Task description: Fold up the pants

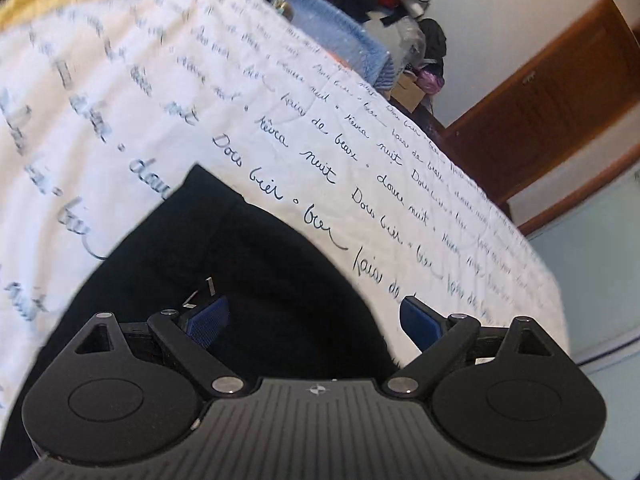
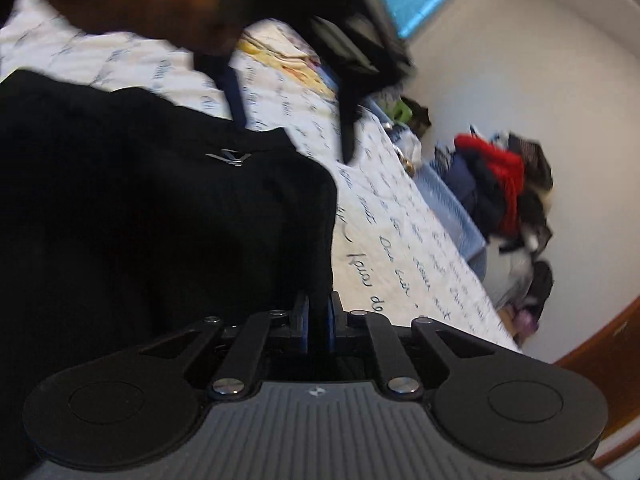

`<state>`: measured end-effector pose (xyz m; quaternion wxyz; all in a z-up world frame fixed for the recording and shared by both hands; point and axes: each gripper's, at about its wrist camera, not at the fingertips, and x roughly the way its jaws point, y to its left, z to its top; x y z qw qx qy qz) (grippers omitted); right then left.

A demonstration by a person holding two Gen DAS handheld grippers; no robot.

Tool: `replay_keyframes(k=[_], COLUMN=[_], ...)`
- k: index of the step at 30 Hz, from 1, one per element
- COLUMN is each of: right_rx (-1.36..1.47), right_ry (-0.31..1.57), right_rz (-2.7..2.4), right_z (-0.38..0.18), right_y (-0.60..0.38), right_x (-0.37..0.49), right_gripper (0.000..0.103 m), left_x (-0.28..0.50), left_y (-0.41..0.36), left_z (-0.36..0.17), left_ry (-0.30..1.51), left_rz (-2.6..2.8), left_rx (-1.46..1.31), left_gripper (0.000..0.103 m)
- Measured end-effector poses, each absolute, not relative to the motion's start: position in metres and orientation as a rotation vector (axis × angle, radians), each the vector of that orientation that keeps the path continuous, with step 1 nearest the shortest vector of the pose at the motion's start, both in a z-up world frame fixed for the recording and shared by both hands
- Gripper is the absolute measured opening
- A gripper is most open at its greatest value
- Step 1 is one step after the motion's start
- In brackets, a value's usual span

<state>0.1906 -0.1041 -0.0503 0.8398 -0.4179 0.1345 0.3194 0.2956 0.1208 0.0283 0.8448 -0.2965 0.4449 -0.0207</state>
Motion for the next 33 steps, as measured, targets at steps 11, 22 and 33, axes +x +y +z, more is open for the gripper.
replay_keyframes(k=[11, 22, 33], right_rx=[-0.939, -0.841, -0.824], right_ry=[0.169, 0.227, 0.383], right_rz=[0.677, 0.481, 0.308], right_z=[-0.059, -0.052, -0.061], right_y=[-0.106, -0.121, -0.159], right_x=[0.137, 0.152, 0.161], right_gripper=[0.009, 0.015, 0.006], left_x=[0.296, 0.206, 0.188], left_y=[0.144, 0.141, 0.145], left_z=[-0.003, 0.014, 0.000], left_ry=[1.003, 0.848, 0.859], left_rz=[-0.071, -0.086, -0.083], left_rx=[-0.871, -0.770, -0.771], left_gripper=[0.022, 0.011, 0.011])
